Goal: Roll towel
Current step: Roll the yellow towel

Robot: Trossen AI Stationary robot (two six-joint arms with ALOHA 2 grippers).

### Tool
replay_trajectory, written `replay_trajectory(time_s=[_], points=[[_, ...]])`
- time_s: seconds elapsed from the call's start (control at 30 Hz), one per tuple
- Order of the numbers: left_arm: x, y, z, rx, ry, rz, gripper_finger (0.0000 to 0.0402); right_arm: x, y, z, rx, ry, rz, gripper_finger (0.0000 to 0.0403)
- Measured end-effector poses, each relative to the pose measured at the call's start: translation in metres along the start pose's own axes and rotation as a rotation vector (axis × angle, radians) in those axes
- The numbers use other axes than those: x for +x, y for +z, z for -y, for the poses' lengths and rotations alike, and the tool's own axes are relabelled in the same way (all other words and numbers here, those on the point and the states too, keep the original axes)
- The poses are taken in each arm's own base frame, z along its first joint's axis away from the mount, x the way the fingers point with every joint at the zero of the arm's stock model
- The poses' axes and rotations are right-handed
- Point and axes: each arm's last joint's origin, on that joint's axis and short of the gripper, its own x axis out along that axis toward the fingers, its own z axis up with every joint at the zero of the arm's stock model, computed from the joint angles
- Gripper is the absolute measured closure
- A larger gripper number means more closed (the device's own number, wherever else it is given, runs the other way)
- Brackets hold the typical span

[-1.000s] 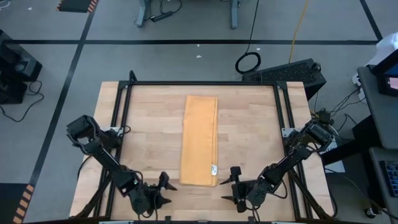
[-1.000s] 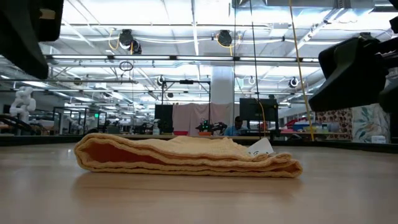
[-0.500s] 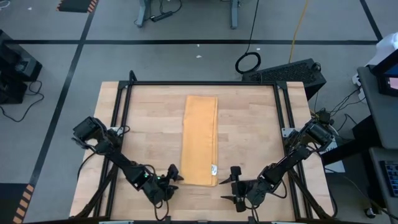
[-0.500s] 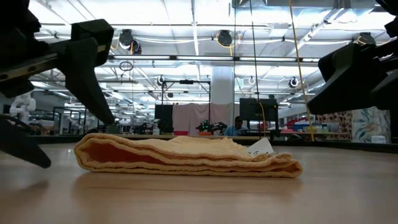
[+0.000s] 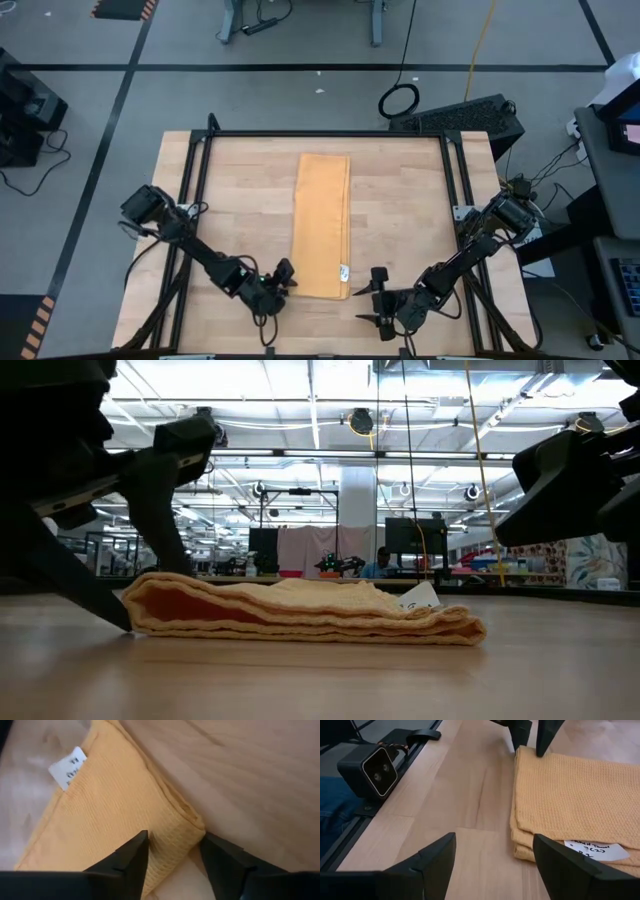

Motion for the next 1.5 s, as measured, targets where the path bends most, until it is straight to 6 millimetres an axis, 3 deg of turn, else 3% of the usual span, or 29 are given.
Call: replay_trajectory(time_s=[0.23,0.37,0.43,0.67,0.9,1.27,1.5], points=[[0.007,-0.003,0.000,-0.012,-0.051,0.005,0.0310,0.000,0.000,0.000,-0.008,-0.002,-0.005,0.0147],[0.006,-0.002,0.001,-0.032,-0.060,0.010,0.0377,-0.004,-0.005,-0.005,-0.205,0.013,-0.026,0.0152],[0.006,-0.001,0.001,-0.045,-0.055,0.019,0.0392,-0.004,-0.007,-0.007,-0.292,0.018,-0.026,0.0159],[0.006,0.002,-0.002,-0.050,0.003,0.046,0.0381,0.009,-0.004,0.010,-0.311,-0.004,-0.052,0.0183],[0.007,0.002,-0.006,-0.059,0.020,0.047,0.0380,0.026,0.003,0.031,-0.318,0.087,-0.071,0.0187],[0.008,0.001,-0.008,-0.078,0.023,0.044,0.0380,0.050,-0.016,0.042,-0.315,0.093,-0.078,0.0158],[0.008,0.000,-0.008,-0.078,0.018,0.043,0.0380,0.054,-0.024,0.045,-0.185,0.088,-0.116,0.0204]])
